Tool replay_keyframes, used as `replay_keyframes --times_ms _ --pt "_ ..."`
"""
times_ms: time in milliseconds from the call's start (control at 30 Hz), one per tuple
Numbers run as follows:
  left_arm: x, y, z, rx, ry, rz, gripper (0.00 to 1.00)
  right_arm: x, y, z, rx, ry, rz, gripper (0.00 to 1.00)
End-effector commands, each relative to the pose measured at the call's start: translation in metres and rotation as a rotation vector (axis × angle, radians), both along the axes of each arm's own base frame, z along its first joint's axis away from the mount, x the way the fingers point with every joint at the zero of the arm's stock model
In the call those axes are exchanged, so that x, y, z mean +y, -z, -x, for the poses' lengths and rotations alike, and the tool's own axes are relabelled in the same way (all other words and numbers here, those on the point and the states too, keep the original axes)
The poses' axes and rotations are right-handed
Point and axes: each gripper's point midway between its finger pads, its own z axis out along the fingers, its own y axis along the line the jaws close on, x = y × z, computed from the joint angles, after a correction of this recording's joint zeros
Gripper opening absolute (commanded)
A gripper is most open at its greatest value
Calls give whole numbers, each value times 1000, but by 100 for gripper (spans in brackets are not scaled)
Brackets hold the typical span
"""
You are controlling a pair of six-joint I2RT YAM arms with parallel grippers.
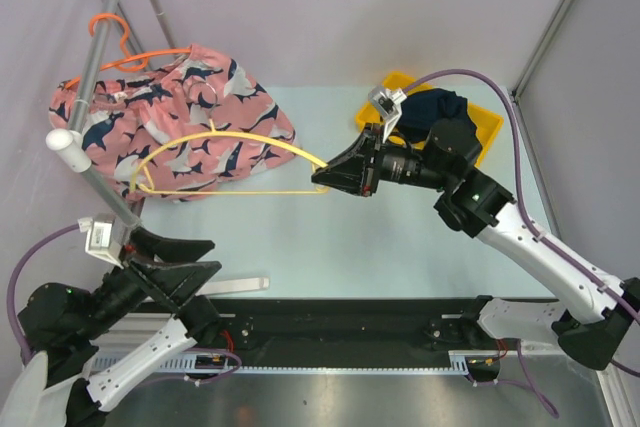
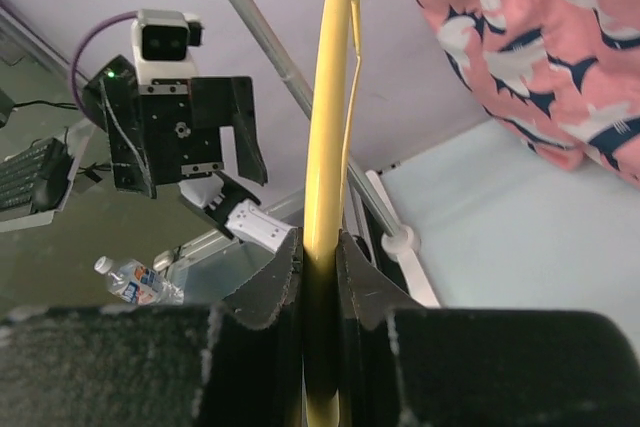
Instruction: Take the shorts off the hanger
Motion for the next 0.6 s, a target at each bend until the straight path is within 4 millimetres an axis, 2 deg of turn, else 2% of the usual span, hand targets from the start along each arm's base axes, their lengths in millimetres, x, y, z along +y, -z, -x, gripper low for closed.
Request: replay_keyframes --times_ms 0,133,300,333,400,567 --pt "12 1 11 -22 3 -12 100 3 -78 20 -202 -83 -227 0" --pt "14 10 12 -8 -1 -38 100 17 -95 25 -263 -114 -290 0" --pt "18 18 11 14 -19 -65 100 44 -96 26 -323 -141 -274 0" --pt "18 18 10 12 -23 -69 100 49 -107 32 -343 -155 -283 0" --pt "21 19 10 15 -34 -75 100 69 -93 25 -352 -155 -218 0" --pt "27 21 12 17 -50 -84 100 103 -91 34 -404 -214 -176 0"
